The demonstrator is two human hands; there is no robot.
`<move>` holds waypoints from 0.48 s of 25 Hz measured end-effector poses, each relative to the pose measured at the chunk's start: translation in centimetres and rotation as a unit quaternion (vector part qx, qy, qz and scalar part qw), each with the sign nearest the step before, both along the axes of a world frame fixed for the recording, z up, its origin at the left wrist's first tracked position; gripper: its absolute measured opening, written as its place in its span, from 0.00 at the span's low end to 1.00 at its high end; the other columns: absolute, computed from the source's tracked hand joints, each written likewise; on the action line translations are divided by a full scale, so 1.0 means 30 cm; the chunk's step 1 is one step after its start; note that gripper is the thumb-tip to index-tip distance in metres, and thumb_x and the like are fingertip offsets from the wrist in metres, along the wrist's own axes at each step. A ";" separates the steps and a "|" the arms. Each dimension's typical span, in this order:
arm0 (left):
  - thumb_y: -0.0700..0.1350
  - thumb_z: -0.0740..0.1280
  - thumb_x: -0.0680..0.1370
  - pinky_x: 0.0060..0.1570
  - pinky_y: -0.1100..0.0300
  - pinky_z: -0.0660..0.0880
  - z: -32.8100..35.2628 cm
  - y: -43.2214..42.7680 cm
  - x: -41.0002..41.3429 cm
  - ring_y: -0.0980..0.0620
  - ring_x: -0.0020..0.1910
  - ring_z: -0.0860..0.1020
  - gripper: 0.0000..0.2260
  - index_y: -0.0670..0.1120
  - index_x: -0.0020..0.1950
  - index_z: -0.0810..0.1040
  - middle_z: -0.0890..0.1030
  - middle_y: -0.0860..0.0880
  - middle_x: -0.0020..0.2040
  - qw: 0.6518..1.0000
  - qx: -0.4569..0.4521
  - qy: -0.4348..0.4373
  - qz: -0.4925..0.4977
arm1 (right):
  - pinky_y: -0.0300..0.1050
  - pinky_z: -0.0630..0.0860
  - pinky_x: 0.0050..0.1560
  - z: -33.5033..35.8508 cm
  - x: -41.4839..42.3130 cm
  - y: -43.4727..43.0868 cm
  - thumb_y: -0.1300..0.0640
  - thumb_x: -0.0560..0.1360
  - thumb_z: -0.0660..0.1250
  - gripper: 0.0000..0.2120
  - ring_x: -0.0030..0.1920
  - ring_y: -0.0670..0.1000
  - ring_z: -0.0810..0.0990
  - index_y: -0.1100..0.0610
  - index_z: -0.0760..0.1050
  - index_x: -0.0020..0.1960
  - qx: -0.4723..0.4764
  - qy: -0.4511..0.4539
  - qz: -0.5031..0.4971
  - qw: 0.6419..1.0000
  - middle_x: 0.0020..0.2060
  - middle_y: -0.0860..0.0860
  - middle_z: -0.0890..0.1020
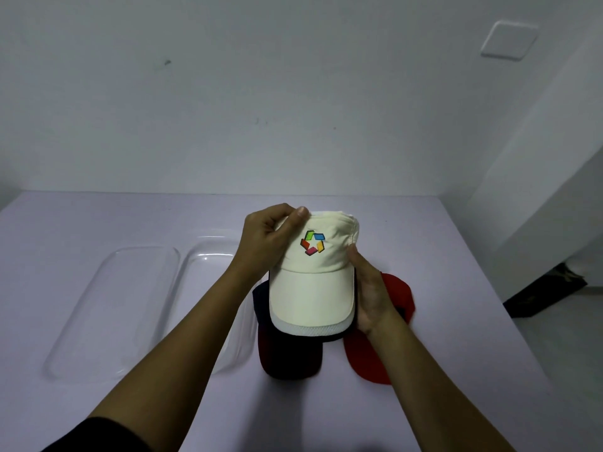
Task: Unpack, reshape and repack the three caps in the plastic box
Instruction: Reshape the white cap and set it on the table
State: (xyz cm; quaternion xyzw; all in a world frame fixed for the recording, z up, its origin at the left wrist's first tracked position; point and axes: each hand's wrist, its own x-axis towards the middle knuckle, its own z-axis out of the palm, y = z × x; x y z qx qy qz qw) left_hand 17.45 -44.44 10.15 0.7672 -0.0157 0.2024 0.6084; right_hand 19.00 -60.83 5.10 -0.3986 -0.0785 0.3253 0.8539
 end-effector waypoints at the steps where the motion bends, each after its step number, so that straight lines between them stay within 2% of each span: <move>1: 0.43 0.66 0.78 0.33 0.69 0.70 0.000 0.000 0.001 0.62 0.30 0.74 0.12 0.47 0.34 0.79 0.78 0.57 0.28 1.000 -0.001 0.002 0.001 | 0.52 0.77 0.57 -0.003 -0.002 -0.004 0.43 0.67 0.72 0.34 0.62 0.59 0.78 0.60 0.71 0.67 -0.001 -0.001 0.000 1.000 0.63 0.59 0.78; 3: 0.45 0.66 0.78 0.34 0.64 0.70 0.006 -0.001 0.004 0.58 0.31 0.74 0.12 0.42 0.35 0.80 0.78 0.54 0.30 1.000 -0.004 0.009 0.008 | 0.53 0.78 0.57 -0.009 -0.007 -0.005 0.42 0.64 0.74 0.36 0.61 0.59 0.79 0.58 0.72 0.66 -0.008 0.003 0.011 1.000 0.62 0.59 0.79; 5: 0.48 0.64 0.79 0.38 0.61 0.72 0.008 0.000 0.005 0.57 0.35 0.75 0.13 0.44 0.39 0.80 0.79 0.53 0.33 0.999 -0.007 0.023 0.030 | 0.55 0.76 0.60 -0.018 -0.006 0.001 0.39 0.63 0.74 0.39 0.62 0.59 0.78 0.57 0.71 0.67 -0.022 0.004 0.012 1.000 0.63 0.58 0.78; 7: 0.56 0.57 0.80 0.51 0.57 0.75 -0.016 0.005 0.002 0.56 0.48 0.77 0.13 0.51 0.50 0.78 0.80 0.55 0.47 0.992 -0.031 0.092 0.080 | 0.57 0.74 0.63 -0.031 0.004 0.001 0.36 0.62 0.74 0.42 0.64 0.60 0.76 0.57 0.69 0.69 -0.035 0.002 -0.009 0.999 0.64 0.58 0.77; 8: 0.60 0.54 0.79 0.59 0.51 0.74 -0.024 0.008 -0.005 0.52 0.56 0.76 0.18 0.52 0.59 0.74 0.79 0.52 0.56 0.977 -0.080 0.173 0.090 | 0.58 0.73 0.64 -0.039 0.013 -0.002 0.36 0.62 0.73 0.43 0.64 0.60 0.76 0.56 0.68 0.70 -0.037 0.001 -0.024 0.999 0.65 0.58 0.76; 9: 0.64 0.52 0.78 0.61 0.47 0.73 -0.030 0.007 -0.021 0.48 0.61 0.75 0.24 0.51 0.65 0.71 0.76 0.49 0.63 0.948 -0.152 0.272 0.069 | 0.60 0.71 0.65 -0.050 0.022 -0.005 0.35 0.63 0.72 0.42 0.65 0.60 0.75 0.55 0.68 0.70 -0.035 -0.002 -0.040 0.999 0.65 0.58 0.76; 10: 0.66 0.52 0.77 0.59 0.48 0.75 -0.037 -0.001 -0.043 0.46 0.61 0.75 0.28 0.49 0.68 0.70 0.76 0.46 0.65 0.911 -0.222 0.348 0.016 | 0.63 0.68 0.67 -0.058 0.032 -0.008 0.35 0.64 0.71 0.41 0.66 0.60 0.74 0.55 0.67 0.71 -0.035 -0.006 -0.056 0.998 0.66 0.58 0.75; 12: 0.64 0.56 0.76 0.49 0.54 0.80 -0.057 -0.022 -0.075 0.48 0.55 0.81 0.26 0.47 0.64 0.75 0.81 0.45 0.59 0.861 -0.322 0.385 -0.088 | 0.65 0.64 0.69 -0.063 0.048 -0.006 0.35 0.66 0.69 0.40 0.67 0.60 0.73 0.54 0.66 0.71 -0.058 -0.016 -0.080 0.995 0.67 0.58 0.74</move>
